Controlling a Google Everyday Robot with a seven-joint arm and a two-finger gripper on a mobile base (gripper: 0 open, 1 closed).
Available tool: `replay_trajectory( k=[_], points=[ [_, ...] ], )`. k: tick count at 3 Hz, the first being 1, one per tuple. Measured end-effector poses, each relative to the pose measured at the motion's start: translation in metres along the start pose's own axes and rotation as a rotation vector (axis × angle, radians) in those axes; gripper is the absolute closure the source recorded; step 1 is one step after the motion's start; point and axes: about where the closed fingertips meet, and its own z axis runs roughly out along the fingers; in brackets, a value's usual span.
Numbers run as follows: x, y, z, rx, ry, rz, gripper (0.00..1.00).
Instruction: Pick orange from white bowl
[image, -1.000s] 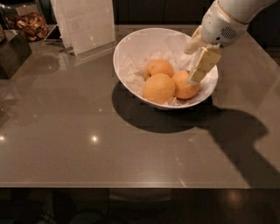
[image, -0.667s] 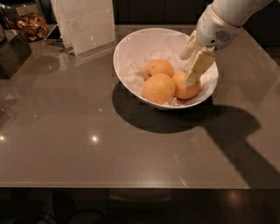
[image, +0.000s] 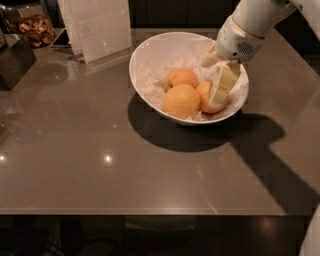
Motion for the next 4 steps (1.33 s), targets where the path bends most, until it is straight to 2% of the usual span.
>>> replay_trajectory(
  k=[4],
  points=[
    [0.014,-0.009,0.025,-0.058,0.009,0.037,0.13]
  ],
)
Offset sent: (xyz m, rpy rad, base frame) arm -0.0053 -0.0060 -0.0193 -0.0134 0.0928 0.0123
